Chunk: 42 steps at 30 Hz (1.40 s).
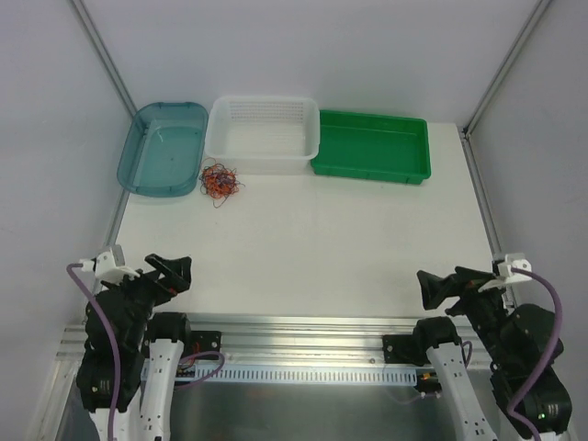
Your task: Untangle the cables
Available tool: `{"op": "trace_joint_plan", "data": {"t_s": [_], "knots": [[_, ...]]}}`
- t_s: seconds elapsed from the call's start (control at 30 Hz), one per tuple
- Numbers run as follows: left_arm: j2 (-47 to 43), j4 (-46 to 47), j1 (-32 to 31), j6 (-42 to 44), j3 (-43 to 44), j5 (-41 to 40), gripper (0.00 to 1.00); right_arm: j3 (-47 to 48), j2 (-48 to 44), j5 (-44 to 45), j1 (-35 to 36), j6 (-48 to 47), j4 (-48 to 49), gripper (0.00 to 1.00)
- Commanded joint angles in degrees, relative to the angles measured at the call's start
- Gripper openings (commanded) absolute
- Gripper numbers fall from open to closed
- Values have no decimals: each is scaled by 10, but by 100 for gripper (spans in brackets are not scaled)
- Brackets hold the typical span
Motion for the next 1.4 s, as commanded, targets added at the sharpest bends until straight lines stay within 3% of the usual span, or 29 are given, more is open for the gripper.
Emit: {"op": "trace_joint_plan", "data": {"t_s": [0.0,0.23,0.43,0.6,0.77,0.97,1.37], "knots": [[80,24,3,-91,-39,-8,99,-17,58,-78,1,40,44,97],[259,131,3,-160,-71,47,99,-67,107,-146,2,87,96,97],[475,206,1,-162,-13,49,99,-90,142,-178,1,103,83,97],[623,265,-34,-192,52,-43,99,-108,140,-196,3,117,109,97],[727,352,-91,-214,94,-139,99,-107,149,-216,3,102,128,97],[850,396,-115,-227,139,-239,96,-114,147,-242,3,78,130,97],[1050,445,-114,-223,245,-259,91,-141,151,-275,5,66,155,97]]}}
